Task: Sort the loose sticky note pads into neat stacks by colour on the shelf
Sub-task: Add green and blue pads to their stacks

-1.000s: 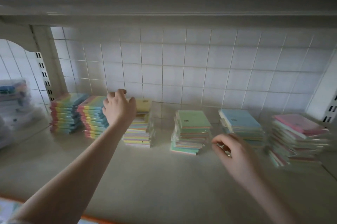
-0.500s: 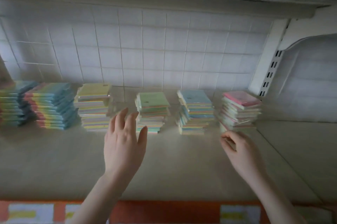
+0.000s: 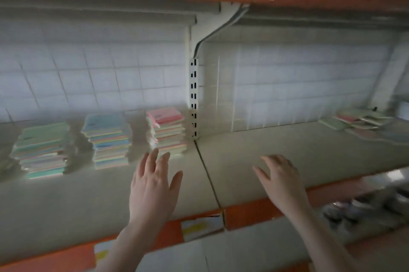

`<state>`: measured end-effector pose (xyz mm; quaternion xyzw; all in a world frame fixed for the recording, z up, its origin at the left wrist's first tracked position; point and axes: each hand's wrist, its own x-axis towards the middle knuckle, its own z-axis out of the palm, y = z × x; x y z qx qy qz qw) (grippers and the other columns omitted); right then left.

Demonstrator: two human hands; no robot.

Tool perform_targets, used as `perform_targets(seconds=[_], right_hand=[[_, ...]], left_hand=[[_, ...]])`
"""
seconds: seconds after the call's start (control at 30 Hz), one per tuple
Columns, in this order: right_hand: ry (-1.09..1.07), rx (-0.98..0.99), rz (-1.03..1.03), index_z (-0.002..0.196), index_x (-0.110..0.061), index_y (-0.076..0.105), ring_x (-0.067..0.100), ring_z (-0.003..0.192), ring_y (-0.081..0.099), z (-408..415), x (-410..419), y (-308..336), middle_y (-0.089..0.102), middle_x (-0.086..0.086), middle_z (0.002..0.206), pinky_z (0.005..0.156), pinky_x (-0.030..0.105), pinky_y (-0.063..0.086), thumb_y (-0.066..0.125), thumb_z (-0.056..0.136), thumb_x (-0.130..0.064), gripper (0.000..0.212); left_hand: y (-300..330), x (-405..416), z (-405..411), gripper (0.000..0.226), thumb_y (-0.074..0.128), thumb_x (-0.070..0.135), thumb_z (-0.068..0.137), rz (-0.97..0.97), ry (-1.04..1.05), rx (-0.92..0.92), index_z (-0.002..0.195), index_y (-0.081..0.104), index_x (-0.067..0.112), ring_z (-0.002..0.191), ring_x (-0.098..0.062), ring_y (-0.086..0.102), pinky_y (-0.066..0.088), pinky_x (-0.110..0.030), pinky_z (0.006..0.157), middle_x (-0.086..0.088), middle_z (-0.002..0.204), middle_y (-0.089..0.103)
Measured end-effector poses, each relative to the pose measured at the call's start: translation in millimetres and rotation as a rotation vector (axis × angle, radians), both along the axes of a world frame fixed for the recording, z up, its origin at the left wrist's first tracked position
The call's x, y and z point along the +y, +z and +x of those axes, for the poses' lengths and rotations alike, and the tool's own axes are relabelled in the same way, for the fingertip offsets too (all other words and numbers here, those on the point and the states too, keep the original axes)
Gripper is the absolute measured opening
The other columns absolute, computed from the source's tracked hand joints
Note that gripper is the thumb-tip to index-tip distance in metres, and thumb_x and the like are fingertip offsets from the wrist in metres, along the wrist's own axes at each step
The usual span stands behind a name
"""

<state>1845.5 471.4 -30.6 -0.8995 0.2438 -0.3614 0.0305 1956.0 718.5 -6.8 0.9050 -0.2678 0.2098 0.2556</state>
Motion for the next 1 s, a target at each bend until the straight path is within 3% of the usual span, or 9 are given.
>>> perform_targets(seconds=[0.1, 0.3, 0.63, 0.8, 0.9, 1.0], right_hand=[[-0.044, -0.007, -0.007, 0.095, -0.005, 0.07, 0.038, 0.076, 0.064, -28.3, -47.2, 1.9, 0.066, 0.016, 0.083, 0.066, 0.045, 0.053, 0.075, 0.075, -0.022, 0.027], [-0.106, 0.013, 0.014, 0.094, -0.002, 0.069, 0.04, 0.076, 0.064, -62.9, -125.2, 10.0, 0.066, 0.019, 0.083, 0.067, 0.045, 0.052, 0.078, 0.074, -0.019, 0.028], [-0.168, 0.047, 0.122, 0.124, -0.011, 0.057, 0.029, 0.109, 0.054, -79.2, -246.9, 13.6, 0.059, 0.01, 0.117, 0.091, 0.036, 0.041, 0.052, 0.094, -0.034, 0.038], [-0.21, -0.02, 0.134, 0.119, -0.012, 0.063, 0.033, 0.108, 0.057, -104.2, -325.5, 18.8, 0.063, 0.012, 0.116, 0.089, 0.042, 0.047, 0.062, 0.087, -0.027, 0.035], [-0.195, -0.054, 0.129, 0.11, -0.009, 0.066, 0.037, 0.094, 0.06, -120.1, -371.7, 21.2, 0.065, 0.016, 0.104, 0.078, 0.042, 0.048, 0.066, 0.085, -0.021, 0.028], [-0.172, -0.046, 0.154, 0.106, -0.009, 0.067, 0.039, 0.092, 0.059, -134.5, -420.6, 20.5, 0.065, 0.019, 0.102, 0.078, 0.043, 0.046, 0.066, 0.085, -0.019, 0.023]], left_hand=[[0.2, -57.5, -22.2, 0.052, 0.055, 0.041, 0.09, 0.004, -0.052, 0.042, 0.136, 0.047, 0.015, 0.142, -0.027, 0.024, 0.028, -0.042, 0.111, -0.007, 0.149, 0.036], [3.1, -145.4, -48.3, 0.054, 0.052, 0.042, 0.092, 0.007, -0.132, 0.086, 0.139, 0.043, 0.017, 0.143, -0.025, 0.02, 0.02, -0.037, 0.114, -0.006, 0.15, 0.033], [6.6, -271.0, -58.3, 0.057, 0.046, 0.046, 0.092, -0.018, -0.239, 0.2, 0.143, 0.035, 0.022, 0.144, -0.018, 0.014, 0.017, -0.036, 0.116, 0.001, 0.154, 0.025], [18.8, -343.7, -71.2, 0.056, 0.047, 0.046, 0.093, 0.003, -0.28, 0.199, 0.142, 0.035, 0.022, 0.144, -0.017, 0.014, 0.016, -0.035, 0.115, 0.002, 0.154, 0.025], [19.5, -387.2, -81.1, 0.057, 0.046, 0.047, 0.093, 0.012, -0.278, 0.2, 0.143, 0.035, 0.023, 0.144, -0.017, 0.013, 0.017, -0.035, 0.116, 0.003, 0.155, 0.024], [14.3, -433.9, -94.9, 0.057, 0.045, 0.047, 0.093, 0.022, -0.253, 0.203, 0.143, 0.034, 0.023, 0.144, -0.015, 0.013, 0.017, -0.034, 0.115, 0.005, 0.154, 0.024]])
